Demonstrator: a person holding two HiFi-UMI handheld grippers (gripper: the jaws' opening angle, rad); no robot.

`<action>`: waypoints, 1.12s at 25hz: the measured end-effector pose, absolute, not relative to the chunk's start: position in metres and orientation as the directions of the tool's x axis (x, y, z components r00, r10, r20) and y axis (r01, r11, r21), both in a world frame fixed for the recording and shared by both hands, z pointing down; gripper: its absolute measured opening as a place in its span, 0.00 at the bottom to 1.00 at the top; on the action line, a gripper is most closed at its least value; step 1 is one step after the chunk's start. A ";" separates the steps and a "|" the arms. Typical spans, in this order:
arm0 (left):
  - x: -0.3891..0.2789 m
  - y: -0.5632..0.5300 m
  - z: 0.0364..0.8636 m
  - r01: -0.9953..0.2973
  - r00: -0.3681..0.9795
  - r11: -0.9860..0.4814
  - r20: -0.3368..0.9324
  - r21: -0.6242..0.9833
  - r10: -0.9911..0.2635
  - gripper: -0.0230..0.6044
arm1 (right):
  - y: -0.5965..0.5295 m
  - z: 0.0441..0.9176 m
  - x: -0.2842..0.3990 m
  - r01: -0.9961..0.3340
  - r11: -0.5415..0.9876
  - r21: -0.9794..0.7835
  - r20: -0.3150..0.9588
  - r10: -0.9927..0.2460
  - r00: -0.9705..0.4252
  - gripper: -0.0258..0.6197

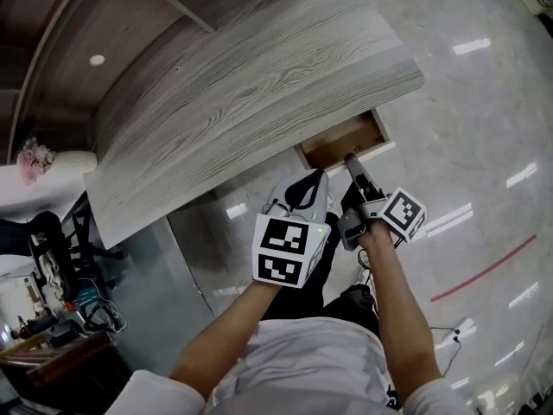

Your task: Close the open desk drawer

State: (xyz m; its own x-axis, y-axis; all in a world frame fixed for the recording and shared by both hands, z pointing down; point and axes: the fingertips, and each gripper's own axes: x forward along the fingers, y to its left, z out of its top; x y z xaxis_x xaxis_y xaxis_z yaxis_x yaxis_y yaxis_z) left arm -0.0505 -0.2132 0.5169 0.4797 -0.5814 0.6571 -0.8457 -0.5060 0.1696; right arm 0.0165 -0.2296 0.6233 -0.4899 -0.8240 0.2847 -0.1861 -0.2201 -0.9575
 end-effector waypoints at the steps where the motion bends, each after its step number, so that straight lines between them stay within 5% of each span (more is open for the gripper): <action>1: -0.050 -0.214 0.516 -0.846 0.480 -0.505 0.655 0.170 -0.584 0.04 | -0.230 0.620 0.017 -0.192 -0.207 -0.959 0.277 -0.823 -0.496 0.37; 28: -0.056 -0.228 0.506 -0.849 0.480 -0.501 0.638 0.165 -0.602 0.04 | -0.282 0.601 0.002 -0.163 -0.103 -0.981 0.176 -0.828 -0.533 0.37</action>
